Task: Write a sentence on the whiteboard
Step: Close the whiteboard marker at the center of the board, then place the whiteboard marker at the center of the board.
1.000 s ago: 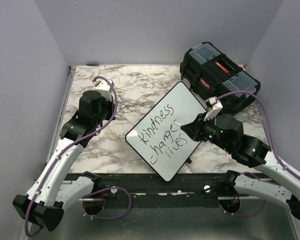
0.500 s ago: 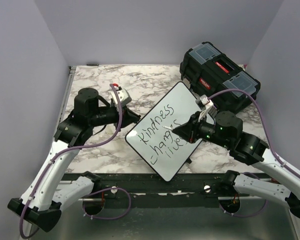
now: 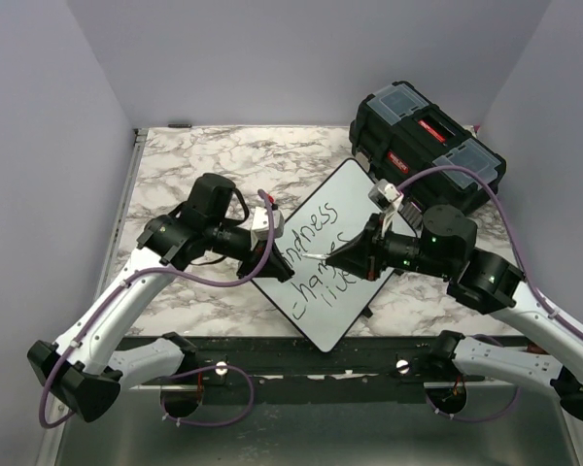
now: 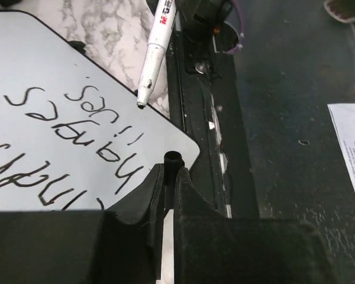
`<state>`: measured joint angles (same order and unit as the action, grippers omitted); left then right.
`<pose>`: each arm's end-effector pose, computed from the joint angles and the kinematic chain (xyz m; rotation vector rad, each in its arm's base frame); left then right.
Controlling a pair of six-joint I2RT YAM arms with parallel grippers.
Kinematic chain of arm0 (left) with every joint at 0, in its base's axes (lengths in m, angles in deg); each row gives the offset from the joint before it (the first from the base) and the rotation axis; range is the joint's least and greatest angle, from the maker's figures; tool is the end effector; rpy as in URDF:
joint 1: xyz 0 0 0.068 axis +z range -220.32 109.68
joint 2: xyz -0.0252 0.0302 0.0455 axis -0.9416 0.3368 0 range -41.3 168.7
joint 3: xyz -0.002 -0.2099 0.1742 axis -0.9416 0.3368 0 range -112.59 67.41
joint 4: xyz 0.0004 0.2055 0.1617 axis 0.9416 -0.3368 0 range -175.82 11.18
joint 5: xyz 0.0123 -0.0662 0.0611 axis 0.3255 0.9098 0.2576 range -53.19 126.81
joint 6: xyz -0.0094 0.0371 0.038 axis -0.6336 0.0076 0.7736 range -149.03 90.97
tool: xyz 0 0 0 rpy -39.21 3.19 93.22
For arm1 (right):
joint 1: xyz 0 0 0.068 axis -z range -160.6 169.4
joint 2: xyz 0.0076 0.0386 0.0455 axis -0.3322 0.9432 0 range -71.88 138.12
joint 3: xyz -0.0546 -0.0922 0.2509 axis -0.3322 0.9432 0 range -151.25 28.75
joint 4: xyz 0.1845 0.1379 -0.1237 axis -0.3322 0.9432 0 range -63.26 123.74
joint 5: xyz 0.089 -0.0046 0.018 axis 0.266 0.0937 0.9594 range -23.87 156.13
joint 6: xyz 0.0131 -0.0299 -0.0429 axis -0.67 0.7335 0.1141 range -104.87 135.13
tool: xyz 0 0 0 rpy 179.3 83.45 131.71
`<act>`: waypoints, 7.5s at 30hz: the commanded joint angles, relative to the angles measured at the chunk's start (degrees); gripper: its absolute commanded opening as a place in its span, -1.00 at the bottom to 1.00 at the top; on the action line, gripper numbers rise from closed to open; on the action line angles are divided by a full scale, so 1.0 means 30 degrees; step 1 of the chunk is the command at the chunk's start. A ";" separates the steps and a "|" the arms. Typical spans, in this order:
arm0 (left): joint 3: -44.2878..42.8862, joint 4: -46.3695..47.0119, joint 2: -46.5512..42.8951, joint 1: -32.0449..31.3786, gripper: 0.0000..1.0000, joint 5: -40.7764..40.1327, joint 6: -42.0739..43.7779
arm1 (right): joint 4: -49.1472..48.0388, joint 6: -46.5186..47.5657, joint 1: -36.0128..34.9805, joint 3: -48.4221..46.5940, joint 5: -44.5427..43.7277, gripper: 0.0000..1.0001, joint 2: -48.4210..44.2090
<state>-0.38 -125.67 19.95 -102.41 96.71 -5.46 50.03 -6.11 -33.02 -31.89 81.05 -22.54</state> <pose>0.1528 -0.1322 0.3730 1.4456 1.5629 -1.2529 0.1041 0.1502 0.3981 -0.7103 1.7893 1.1304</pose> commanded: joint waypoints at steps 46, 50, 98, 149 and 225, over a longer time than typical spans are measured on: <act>0.0489 -0.1275 0.0924 -0.1727 -1.00 0.0214 0.1855 | 0.2813 0.1246 -0.0018 -0.1349 0.4653 -0.99 0.2832; 0.0500 -0.1302 0.1018 -0.1861 -1.00 0.0137 0.1782 | 0.2985 0.1388 -0.0017 -0.1377 0.4750 -0.99 0.3166; -0.1672 0.0245 0.3040 -0.3984 -1.00 -0.0711 -0.1790 | 0.2692 0.0223 -0.0026 -0.2857 0.6910 -0.99 0.7753; -0.0530 0.2008 0.0149 -0.2902 -1.00 -0.6881 -0.6511 | 0.6036 -0.1668 -0.0043 -0.3944 -0.9729 0.93 -0.2005; 1.1806 0.6742 0.2005 0.4459 0.42 -1.0268 -1.7993 | 0.5942 -0.2658 -0.0016 -0.0980 -0.9503 0.93 -0.2635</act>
<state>37.63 -101.30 25.64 -88.82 68.60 -61.54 67.15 -13.58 -32.78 -34.64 52.46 -29.60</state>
